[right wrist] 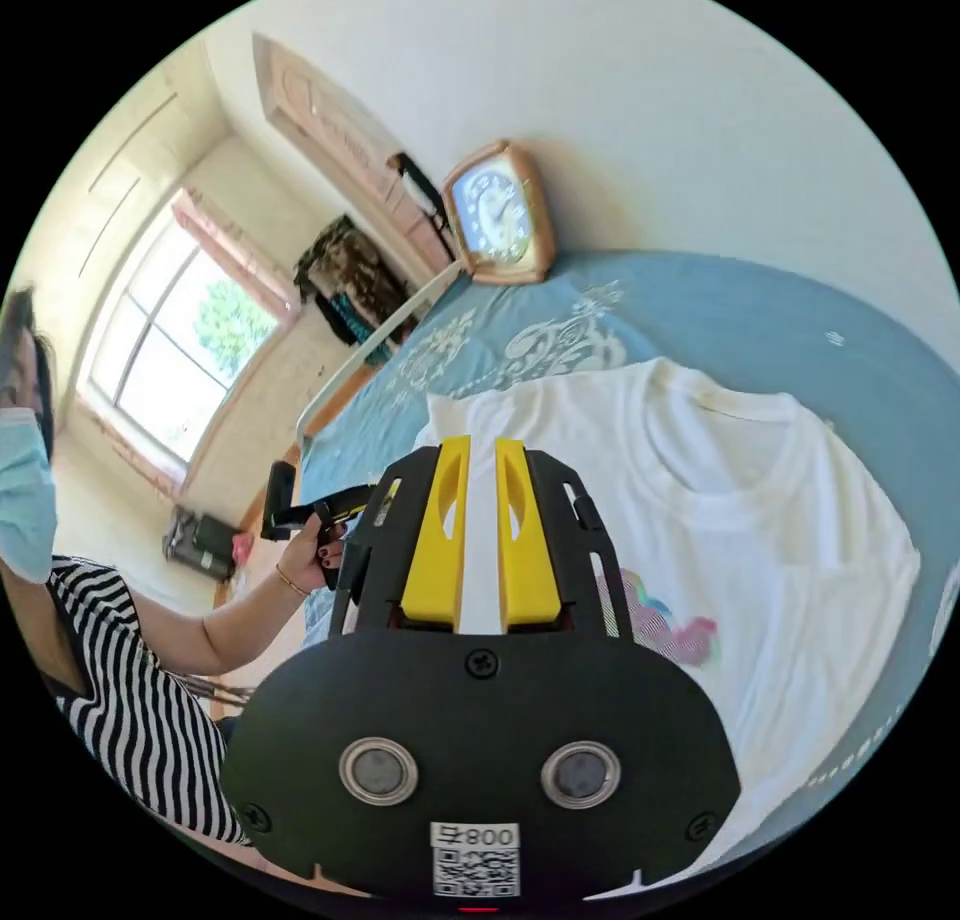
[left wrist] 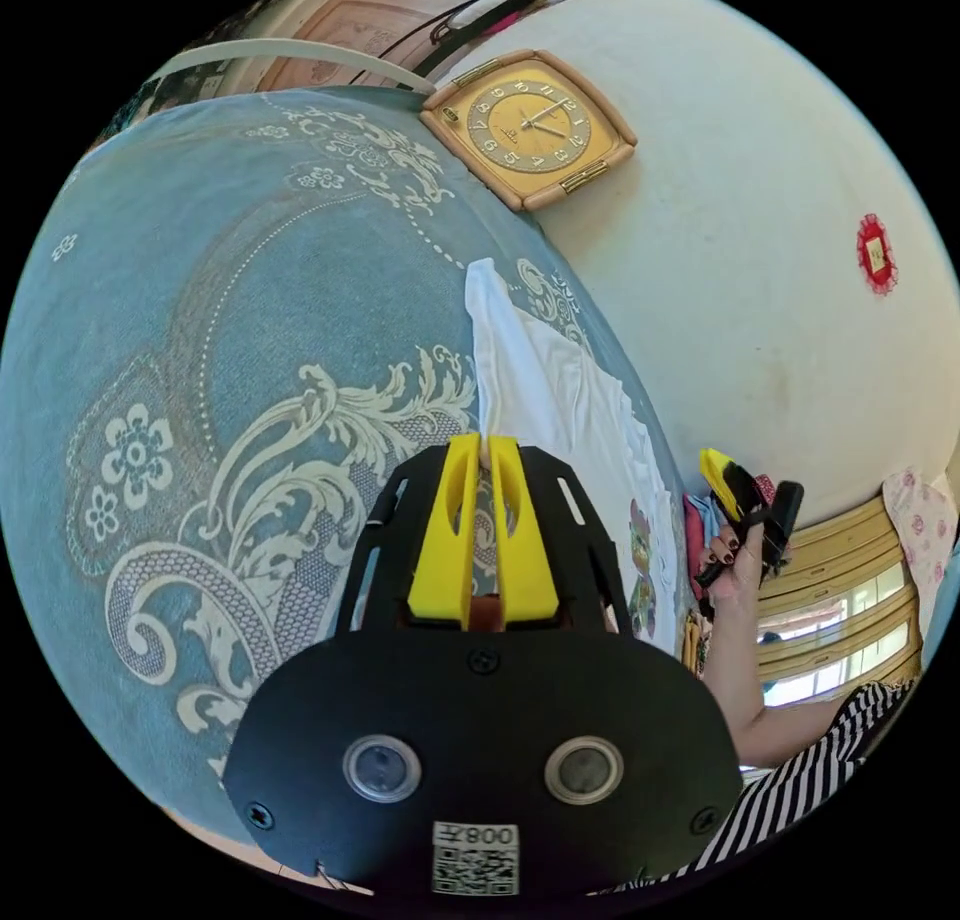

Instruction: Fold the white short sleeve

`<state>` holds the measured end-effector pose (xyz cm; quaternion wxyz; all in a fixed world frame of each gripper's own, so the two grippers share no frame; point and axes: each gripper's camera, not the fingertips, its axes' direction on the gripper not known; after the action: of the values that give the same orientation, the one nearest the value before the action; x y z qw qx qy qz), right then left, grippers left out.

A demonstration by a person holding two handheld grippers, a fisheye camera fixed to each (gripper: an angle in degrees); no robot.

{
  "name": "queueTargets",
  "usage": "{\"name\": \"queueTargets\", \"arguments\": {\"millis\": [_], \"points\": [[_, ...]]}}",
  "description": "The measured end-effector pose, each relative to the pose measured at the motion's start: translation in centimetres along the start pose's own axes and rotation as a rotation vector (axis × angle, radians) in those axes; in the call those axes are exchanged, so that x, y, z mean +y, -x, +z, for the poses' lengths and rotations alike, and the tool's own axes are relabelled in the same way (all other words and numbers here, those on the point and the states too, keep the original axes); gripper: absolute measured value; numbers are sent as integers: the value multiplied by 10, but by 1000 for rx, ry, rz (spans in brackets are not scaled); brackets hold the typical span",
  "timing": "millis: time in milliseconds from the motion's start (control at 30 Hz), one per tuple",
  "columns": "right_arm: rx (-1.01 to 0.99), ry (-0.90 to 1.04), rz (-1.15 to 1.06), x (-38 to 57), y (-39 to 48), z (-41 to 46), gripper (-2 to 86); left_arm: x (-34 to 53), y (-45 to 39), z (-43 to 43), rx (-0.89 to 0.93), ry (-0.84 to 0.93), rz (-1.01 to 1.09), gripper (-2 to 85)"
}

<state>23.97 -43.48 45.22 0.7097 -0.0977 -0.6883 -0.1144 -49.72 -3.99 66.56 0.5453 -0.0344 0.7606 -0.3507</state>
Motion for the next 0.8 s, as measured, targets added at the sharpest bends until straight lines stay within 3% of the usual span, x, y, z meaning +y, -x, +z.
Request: {"name": "queueTargets", "arguments": {"millis": [167, 367, 800], "points": [[9, 250, -209, -72, 54, 163, 58, -2, 0, -34, 117, -11, -11, 21], [156, 420, -375, -98, 91, 292, 61, -3, -22, -60, 145, 2, 79, 27], [433, 466, -443, -109, 68, 409, 33, 10, -57, -80, 182, 54, 142, 24]]}}
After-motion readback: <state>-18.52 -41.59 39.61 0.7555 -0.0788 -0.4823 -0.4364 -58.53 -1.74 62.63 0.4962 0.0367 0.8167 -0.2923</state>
